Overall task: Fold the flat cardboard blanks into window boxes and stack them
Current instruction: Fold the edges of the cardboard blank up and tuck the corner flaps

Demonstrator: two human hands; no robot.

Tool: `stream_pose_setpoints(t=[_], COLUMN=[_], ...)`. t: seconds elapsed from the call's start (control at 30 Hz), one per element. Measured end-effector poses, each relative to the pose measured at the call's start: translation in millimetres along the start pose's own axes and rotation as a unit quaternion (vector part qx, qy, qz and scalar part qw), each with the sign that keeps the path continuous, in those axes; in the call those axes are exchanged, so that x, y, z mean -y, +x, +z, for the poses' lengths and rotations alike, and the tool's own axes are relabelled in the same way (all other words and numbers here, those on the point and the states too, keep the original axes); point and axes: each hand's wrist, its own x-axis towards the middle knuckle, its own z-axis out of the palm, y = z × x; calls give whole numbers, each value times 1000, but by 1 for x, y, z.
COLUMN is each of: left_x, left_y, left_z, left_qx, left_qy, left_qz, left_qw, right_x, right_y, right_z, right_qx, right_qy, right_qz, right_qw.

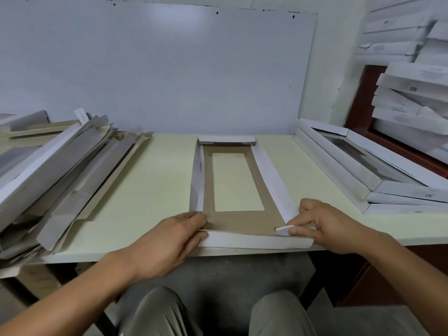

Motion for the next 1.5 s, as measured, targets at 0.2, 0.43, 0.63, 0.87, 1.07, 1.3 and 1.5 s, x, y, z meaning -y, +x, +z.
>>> stream_pose_setpoints(t=[0.2, 0.43, 0.63, 0.87, 1.07, 1.3, 1.5], left_x=[-3, -2, 4, 6, 1, 6, 6], left_y=[10, 22, 34, 42, 42, 24, 23], left_z=[1, 3, 7, 17, 22, 35, 43], left_qx=[-116, -118, -99, -84, -123, -69, -102], left_qy=[-56, -91, -113, -84, 7, 43, 31], left_qz=[-42, -124, -194, -224, -216, -97, -80], left_qw=[991, 981, 970, 967, 969, 992, 991], right_x=[9, 5, -6, 3, 11, 22, 45], right_y=[-3, 0, 2, 14, 21, 18, 13], right_z=[-4, -11, -27, -6, 4, 9, 19], right_qx=[-37, -4, 81, -27, -81, -98, -54], right_qy=[101, 277, 389, 273, 215, 80, -171], right_qz=[-41, 28, 66, 83, 141, 163, 101], right_qw=[993, 960, 915, 958, 963, 978, 979])
